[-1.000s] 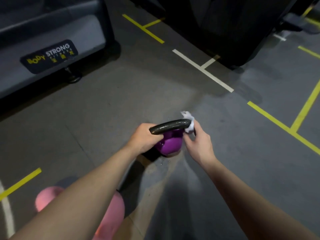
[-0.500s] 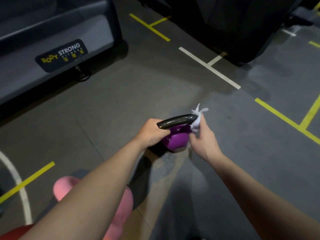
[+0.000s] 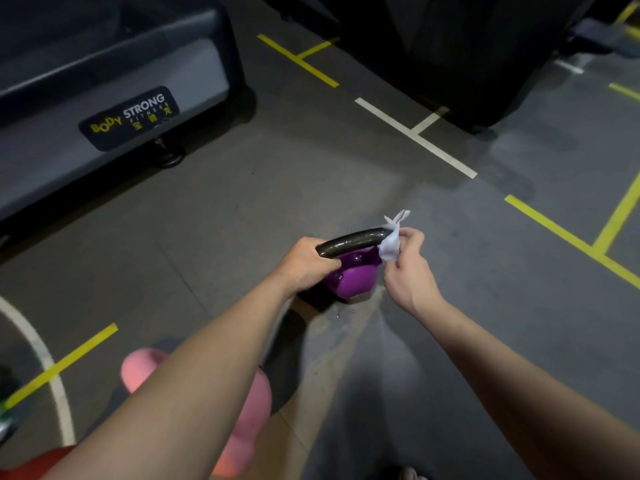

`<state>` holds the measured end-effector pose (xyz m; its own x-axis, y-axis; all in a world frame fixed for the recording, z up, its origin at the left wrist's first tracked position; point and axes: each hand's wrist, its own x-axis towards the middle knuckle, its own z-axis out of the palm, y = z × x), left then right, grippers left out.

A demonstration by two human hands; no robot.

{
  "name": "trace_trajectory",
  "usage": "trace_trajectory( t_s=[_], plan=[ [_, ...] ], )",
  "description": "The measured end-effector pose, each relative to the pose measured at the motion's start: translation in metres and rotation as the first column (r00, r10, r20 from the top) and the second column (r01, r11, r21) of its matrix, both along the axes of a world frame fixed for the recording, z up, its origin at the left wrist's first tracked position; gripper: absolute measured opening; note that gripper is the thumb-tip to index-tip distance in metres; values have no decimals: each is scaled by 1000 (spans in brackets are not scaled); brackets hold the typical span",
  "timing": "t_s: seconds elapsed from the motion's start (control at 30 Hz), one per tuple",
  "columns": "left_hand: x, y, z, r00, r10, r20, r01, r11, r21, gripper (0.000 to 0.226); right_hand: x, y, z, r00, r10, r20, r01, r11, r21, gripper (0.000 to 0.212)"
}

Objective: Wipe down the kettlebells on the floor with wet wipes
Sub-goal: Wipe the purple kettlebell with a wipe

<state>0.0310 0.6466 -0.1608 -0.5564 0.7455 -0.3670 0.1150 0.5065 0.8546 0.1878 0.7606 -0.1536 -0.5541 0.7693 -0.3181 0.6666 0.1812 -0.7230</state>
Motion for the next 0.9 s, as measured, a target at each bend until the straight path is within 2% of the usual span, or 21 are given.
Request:
trace_trajectory(
  t_s=[0.07, 0.2, 0.33, 0.4, 0.47, 0.53, 0.6, 0.67, 0.73, 0.83, 0.9],
  plan=[
    [1, 0, 0, 1000, -9, -15, 9, 1000, -12, 31, -1, 4, 1, 999, 36, -1, -36, 998, 50, 48],
    [2, -1, 1, 999, -37, -29, 37, 999, -22, 30, -5, 3, 4, 986, 140, -90, -121, 974, 191, 62],
    [3, -6, -3, 1000, -22, -15, 22, 1000, -12, 29, -3, -13, -12, 942, 208, -262, -138, 955, 263, 76],
    [5, -7, -3, 1000, -16, 4, 16, 1000, -4, 23, 2, -9, -17, 942, 179, -285, -114, 966, 230, 76],
    [8, -8, -3, 1000, 5, 13, -5, 1000, 5, 12, 5, -8, -12, 967, 93, -238, -67, 991, 118, 75],
    [8, -8, -3, 1000, 28, 11, -28, 1000, 9, 6, 4, -15, -8, 968, 89, -236, -74, 995, 73, 84],
    [6, -9, -3, 999, 38, 23, -39, 999, 5, 6, 5, -20, -9, 957, 143, -253, -127, 989, 81, 97],
    [6, -9, -2, 999, 31, 21, -31, 1000, -6, 17, 8, -14, -8, 976, 116, -185, -110, 993, 40, 105],
    [7, -8, -5, 1000, 15, 12, -14, 1000, -21, 23, 10, -13, -6, 991, 60, -121, -60, 998, 1, 100],
    [4, -8, -5, 999, 22, 27, -22, 1000, -13, 16, 8, -24, -2, 976, 64, -209, -59, 998, 28, 98],
    [4, -8, -4, 999, 27, 42, -27, 1000, -4, 15, 6, -20, -2, 977, 69, -203, -68, 998, 14, 98]
  ],
)
